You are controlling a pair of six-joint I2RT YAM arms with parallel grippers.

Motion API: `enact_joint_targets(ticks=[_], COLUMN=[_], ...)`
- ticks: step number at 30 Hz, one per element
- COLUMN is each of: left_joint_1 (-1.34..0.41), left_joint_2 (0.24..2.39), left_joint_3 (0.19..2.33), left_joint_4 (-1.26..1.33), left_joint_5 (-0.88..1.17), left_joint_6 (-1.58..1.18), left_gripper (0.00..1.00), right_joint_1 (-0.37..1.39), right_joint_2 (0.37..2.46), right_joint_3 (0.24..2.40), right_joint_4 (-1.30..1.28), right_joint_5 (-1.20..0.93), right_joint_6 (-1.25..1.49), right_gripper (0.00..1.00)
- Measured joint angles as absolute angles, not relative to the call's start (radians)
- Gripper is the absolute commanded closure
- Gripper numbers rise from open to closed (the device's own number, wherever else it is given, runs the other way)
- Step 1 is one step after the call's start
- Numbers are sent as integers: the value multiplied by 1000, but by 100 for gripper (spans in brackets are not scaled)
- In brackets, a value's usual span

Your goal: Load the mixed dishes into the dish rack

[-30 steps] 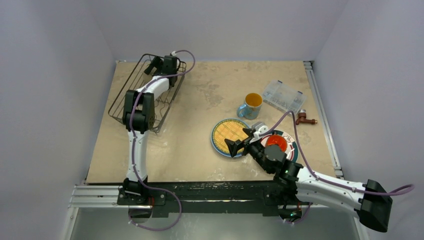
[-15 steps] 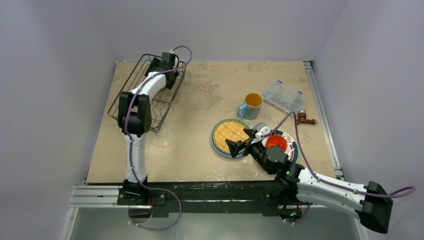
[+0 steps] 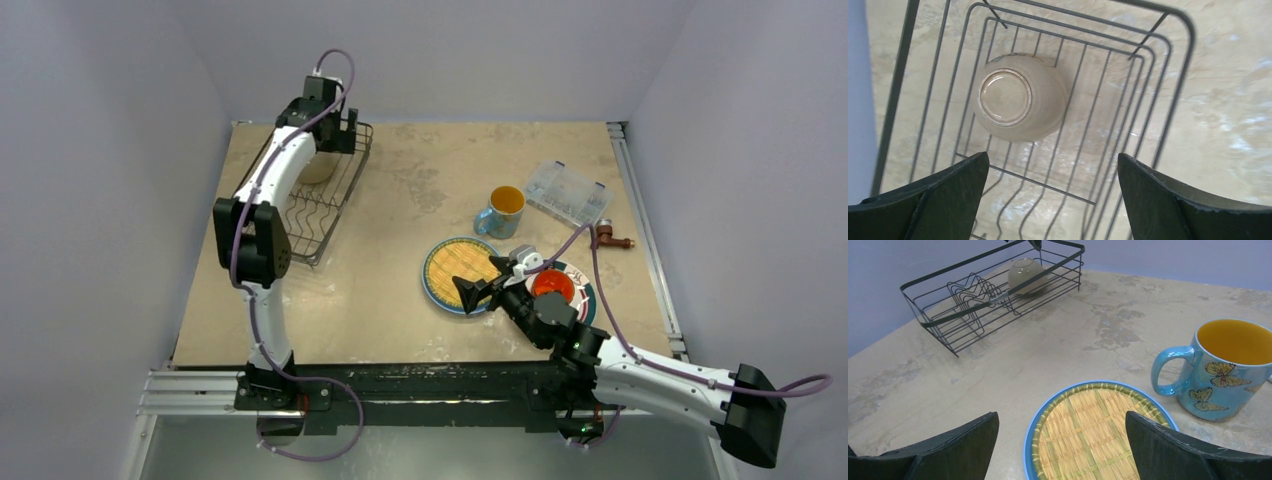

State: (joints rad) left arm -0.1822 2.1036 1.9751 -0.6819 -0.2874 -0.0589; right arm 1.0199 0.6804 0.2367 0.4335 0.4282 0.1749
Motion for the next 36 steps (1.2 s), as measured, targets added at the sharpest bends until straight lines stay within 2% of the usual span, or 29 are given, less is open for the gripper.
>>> enact_joint_targets(ticks=[3, 7, 10, 15, 21, 30, 32, 33, 36], left_joint_1=[-164, -101, -37, 20, 21, 65, 72, 78, 78], left_joint_2=[2066, 2065, 2078, 2127, 2206, 2264, 2294, 2308, 2308], left_joint_3=[1975, 1965, 1929, 1845, 1866, 1986, 2056, 2097, 2111], left_joint_4=[-694, -698, -689, -662, -654, -653, -652, -644, -653], left_joint_5=[-221, -98, -1, 61, 64, 44, 66, 94, 108], left_joint_6=[-132, -261, -371, -503, -540, -535, -529, -520, -507], left_gripper=[7, 33, 46, 53, 55, 53, 50, 44, 39], right_joint_1=[1020, 1020, 1020, 1020, 1020, 1020, 1020, 1020, 1020], right_joint_2=[680, 677, 664, 633, 658, 694, 707, 723, 736], right_joint_3=[237, 237, 234, 212, 212, 212, 212, 212, 212], right_joint_4=[434, 434, 432, 434, 436, 443, 443, 447, 452], right_joint_5=[430, 432, 432, 436, 436, 436, 436, 436, 436], right_joint_6=[175, 175, 175, 175, 174, 174, 174, 174, 174], right_gripper=[1, 1, 1, 1, 1, 1, 1, 1, 1])
